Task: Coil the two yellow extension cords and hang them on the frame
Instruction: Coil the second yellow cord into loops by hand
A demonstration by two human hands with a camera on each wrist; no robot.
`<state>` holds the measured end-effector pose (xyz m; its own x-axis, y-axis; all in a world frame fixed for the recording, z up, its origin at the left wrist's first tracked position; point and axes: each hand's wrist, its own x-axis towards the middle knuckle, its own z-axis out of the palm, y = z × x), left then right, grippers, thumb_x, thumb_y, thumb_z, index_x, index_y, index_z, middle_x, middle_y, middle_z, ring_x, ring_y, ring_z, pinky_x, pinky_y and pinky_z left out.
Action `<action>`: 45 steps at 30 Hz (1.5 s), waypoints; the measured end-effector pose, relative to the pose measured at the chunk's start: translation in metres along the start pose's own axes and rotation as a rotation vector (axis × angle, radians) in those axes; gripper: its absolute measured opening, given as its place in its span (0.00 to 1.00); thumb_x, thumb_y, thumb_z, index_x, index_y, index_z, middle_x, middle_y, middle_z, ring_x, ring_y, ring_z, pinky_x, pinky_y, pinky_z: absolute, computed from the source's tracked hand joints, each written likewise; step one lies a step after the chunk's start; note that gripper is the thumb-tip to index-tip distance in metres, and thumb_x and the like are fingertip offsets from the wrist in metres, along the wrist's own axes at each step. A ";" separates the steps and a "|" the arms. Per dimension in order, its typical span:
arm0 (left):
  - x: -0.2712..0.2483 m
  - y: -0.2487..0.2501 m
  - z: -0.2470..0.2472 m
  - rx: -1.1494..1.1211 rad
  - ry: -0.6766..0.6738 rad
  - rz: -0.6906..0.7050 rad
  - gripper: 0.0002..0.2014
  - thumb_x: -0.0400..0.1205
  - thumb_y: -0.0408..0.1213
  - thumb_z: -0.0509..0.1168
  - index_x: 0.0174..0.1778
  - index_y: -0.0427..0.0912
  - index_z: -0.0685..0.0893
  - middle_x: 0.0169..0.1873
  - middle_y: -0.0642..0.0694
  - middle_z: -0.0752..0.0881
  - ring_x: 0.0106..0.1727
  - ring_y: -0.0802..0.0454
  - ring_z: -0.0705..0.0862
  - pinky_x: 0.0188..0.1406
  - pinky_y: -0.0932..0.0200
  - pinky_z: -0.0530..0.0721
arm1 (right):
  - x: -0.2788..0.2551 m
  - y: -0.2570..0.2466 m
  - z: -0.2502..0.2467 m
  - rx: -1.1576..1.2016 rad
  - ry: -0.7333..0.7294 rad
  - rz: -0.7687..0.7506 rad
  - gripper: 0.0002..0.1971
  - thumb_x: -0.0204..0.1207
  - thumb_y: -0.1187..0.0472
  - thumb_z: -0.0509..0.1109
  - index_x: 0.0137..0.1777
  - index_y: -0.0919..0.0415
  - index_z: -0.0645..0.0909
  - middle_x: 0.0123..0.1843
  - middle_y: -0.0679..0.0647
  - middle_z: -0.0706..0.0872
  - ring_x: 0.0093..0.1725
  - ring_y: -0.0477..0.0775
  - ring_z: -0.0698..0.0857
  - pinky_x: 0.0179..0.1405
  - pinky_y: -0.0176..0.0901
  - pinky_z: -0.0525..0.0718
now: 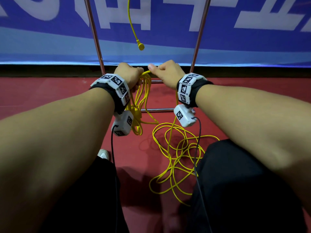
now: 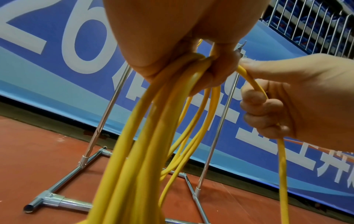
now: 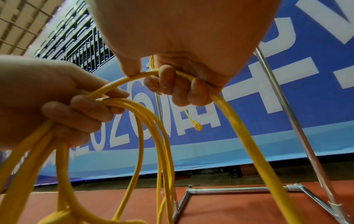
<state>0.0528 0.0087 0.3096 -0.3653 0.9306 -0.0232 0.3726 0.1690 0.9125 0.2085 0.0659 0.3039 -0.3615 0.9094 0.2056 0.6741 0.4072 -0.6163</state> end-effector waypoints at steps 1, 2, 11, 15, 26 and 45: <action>-0.001 0.000 0.000 -0.008 0.000 -0.002 0.17 0.83 0.43 0.66 0.32 0.36 0.84 0.21 0.44 0.81 0.18 0.50 0.76 0.23 0.61 0.76 | -0.001 0.000 0.001 -0.003 -0.015 -0.010 0.32 0.82 0.36 0.62 0.24 0.53 0.55 0.22 0.49 0.58 0.20 0.50 0.58 0.26 0.48 0.56; -0.001 0.001 0.001 -0.016 -0.002 -0.002 0.17 0.83 0.43 0.66 0.33 0.36 0.84 0.21 0.44 0.81 0.18 0.49 0.76 0.23 0.60 0.76 | -0.001 -0.001 0.002 -0.006 -0.030 -0.018 0.32 0.83 0.36 0.62 0.24 0.53 0.56 0.21 0.48 0.59 0.19 0.49 0.59 0.25 0.47 0.56; -0.001 0.006 0.001 0.040 0.071 0.053 0.13 0.80 0.45 0.68 0.38 0.38 0.84 0.30 0.38 0.78 0.26 0.46 0.72 0.30 0.53 0.72 | 0.003 0.010 0.004 0.085 -0.133 -0.031 0.29 0.77 0.35 0.70 0.26 0.54 0.66 0.26 0.52 0.67 0.26 0.52 0.64 0.28 0.44 0.62; 0.004 0.006 0.000 -0.024 0.113 0.055 0.16 0.79 0.48 0.68 0.39 0.36 0.88 0.30 0.39 0.80 0.28 0.45 0.74 0.31 0.52 0.74 | 0.005 0.040 0.003 0.017 -0.303 0.024 0.18 0.80 0.48 0.73 0.33 0.60 0.83 0.30 0.58 0.85 0.28 0.53 0.82 0.38 0.48 0.84; 0.017 0.004 -0.006 -0.164 0.207 -0.043 0.19 0.81 0.46 0.68 0.26 0.38 0.79 0.20 0.43 0.82 0.25 0.43 0.78 0.33 0.53 0.78 | 0.008 0.061 -0.009 0.128 -0.143 0.326 0.32 0.77 0.28 0.63 0.35 0.60 0.81 0.25 0.54 0.73 0.25 0.57 0.75 0.35 0.47 0.81; 0.009 0.004 -0.012 -0.238 0.252 -0.033 0.10 0.76 0.33 0.68 0.29 0.37 0.80 0.32 0.36 0.83 0.31 0.44 0.80 0.33 0.53 0.80 | 0.017 0.060 -0.019 0.069 0.029 0.365 0.17 0.86 0.54 0.56 0.54 0.61 0.85 0.39 0.57 0.81 0.36 0.60 0.80 0.38 0.50 0.86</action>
<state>0.0413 0.0137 0.3179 -0.5842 0.8114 0.0199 0.1583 0.0898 0.9833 0.2550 0.1076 0.2845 -0.0863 0.9961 -0.0162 0.7101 0.0501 -0.7023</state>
